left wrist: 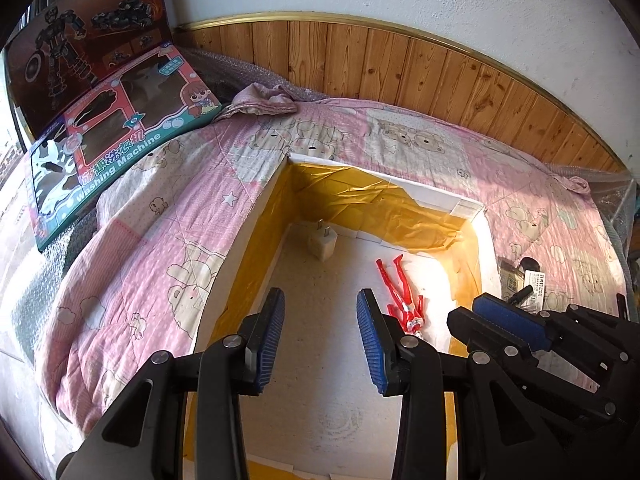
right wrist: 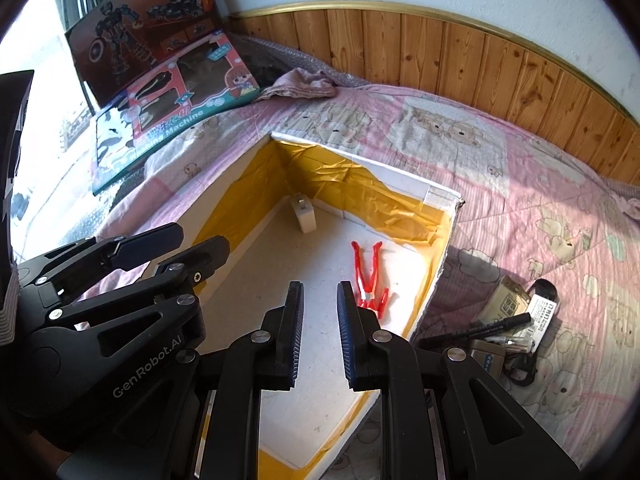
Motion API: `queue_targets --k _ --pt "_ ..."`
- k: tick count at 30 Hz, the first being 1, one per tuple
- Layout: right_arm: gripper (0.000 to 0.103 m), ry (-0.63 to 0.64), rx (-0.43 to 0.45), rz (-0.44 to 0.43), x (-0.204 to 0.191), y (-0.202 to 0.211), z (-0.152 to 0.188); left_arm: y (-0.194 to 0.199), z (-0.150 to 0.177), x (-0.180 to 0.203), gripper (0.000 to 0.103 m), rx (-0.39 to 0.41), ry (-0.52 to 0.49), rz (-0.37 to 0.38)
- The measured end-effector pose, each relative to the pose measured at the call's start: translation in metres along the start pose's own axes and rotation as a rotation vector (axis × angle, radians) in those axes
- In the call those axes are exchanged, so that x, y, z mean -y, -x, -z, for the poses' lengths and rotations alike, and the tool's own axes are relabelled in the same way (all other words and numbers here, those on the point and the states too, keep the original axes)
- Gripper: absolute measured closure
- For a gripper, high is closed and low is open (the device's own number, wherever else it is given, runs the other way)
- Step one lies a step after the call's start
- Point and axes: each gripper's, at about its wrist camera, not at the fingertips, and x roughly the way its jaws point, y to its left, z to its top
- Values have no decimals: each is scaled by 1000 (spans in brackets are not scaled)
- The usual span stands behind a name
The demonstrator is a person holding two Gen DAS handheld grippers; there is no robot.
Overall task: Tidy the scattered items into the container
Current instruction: 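Move both open tools back toward the remaining scattered items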
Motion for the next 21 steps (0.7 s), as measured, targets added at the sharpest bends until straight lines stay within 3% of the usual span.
queue_targets --k 21 --pt "82 -96 90 -55 39 78 52 84 25 58 64 97 -100 8"
